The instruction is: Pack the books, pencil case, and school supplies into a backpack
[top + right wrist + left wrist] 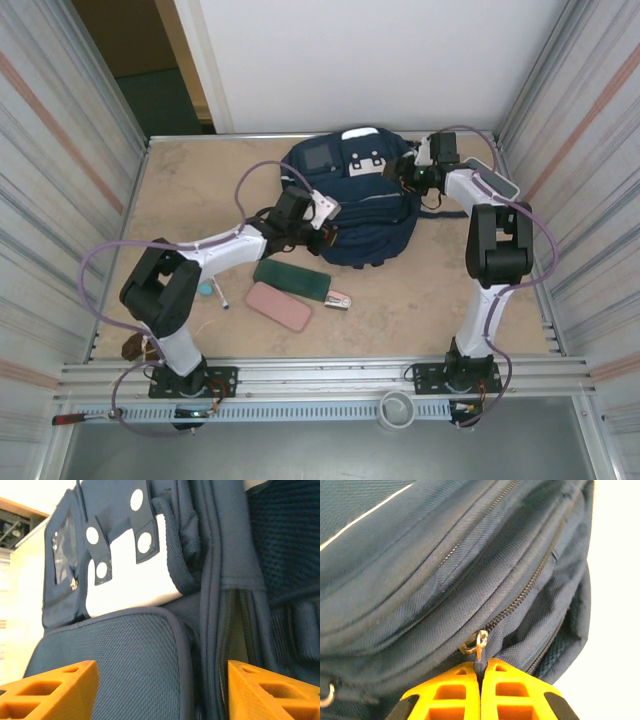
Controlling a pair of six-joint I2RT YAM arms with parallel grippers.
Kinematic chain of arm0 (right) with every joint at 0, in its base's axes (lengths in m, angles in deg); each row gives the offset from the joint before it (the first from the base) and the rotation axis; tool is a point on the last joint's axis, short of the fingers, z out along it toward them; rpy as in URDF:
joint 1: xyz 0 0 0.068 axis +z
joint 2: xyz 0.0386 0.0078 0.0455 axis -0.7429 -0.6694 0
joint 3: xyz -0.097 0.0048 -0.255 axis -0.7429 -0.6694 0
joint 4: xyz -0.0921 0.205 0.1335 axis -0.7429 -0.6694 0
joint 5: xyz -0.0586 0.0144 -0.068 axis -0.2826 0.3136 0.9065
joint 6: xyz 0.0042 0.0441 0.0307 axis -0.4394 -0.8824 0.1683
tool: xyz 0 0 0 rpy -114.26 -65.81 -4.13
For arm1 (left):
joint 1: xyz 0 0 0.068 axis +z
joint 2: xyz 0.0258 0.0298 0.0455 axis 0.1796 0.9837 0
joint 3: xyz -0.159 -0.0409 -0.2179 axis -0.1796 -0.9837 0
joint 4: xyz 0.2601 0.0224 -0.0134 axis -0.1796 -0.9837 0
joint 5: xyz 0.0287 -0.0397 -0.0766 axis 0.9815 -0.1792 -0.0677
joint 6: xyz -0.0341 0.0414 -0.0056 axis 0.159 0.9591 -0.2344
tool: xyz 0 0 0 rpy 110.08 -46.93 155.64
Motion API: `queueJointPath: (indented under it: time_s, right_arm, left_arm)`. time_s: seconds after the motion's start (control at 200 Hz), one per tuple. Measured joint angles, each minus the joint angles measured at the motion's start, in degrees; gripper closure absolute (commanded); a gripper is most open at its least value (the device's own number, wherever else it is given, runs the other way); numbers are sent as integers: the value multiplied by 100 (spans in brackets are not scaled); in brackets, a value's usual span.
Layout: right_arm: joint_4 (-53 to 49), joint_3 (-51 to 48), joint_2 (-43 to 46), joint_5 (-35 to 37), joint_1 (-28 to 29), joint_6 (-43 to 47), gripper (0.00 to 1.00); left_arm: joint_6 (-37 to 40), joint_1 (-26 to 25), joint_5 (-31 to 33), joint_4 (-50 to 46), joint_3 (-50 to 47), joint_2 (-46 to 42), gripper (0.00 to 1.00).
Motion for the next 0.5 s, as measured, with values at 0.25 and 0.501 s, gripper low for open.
queueJointPath:
  time_s: [0.25,0.501]
  right_arm:
    - [-116,-1674,1615,398,-55,201,25]
    - [177,-3602,3206,367,-44,-295,24]
  left_arm:
    - [-7,-286,-20,11,282,247,100]
    - [-7,-304,-24,17,286,258,100]
